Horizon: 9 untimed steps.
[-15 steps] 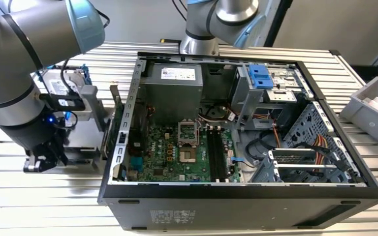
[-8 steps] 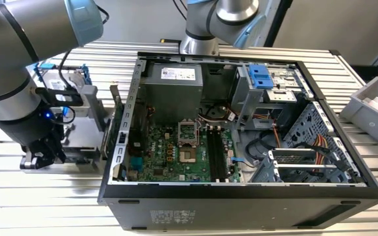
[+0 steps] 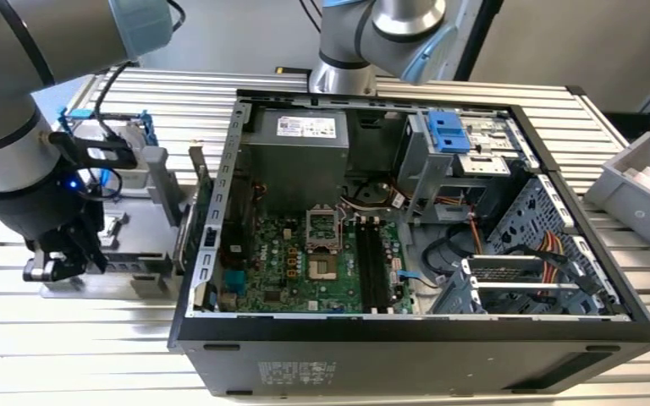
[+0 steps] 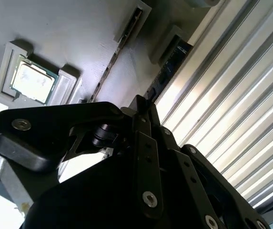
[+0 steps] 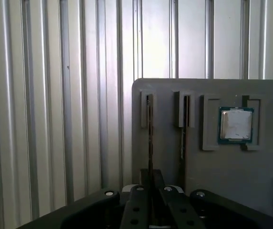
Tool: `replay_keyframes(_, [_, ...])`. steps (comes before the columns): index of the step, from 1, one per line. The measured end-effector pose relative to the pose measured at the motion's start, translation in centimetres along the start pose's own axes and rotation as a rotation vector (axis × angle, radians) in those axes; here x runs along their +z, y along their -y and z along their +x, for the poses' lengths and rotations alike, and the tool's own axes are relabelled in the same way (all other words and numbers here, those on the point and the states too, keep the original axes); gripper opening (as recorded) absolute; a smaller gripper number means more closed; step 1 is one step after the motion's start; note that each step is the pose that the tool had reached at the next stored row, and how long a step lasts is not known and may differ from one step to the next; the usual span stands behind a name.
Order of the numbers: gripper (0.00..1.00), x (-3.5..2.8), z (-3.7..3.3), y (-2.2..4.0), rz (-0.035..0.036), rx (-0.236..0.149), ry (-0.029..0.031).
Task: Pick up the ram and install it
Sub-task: 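Pick up the ram and move it above insertion slot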
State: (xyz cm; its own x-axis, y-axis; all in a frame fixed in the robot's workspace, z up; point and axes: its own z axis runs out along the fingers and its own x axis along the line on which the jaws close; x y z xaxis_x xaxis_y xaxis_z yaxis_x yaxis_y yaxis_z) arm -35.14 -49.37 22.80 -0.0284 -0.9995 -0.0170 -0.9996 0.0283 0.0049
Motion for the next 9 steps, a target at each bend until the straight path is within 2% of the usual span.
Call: replay_keyframes(9, [0.00,-1.38,-0.02,-0.02,0.0001,0.000,0.0001])
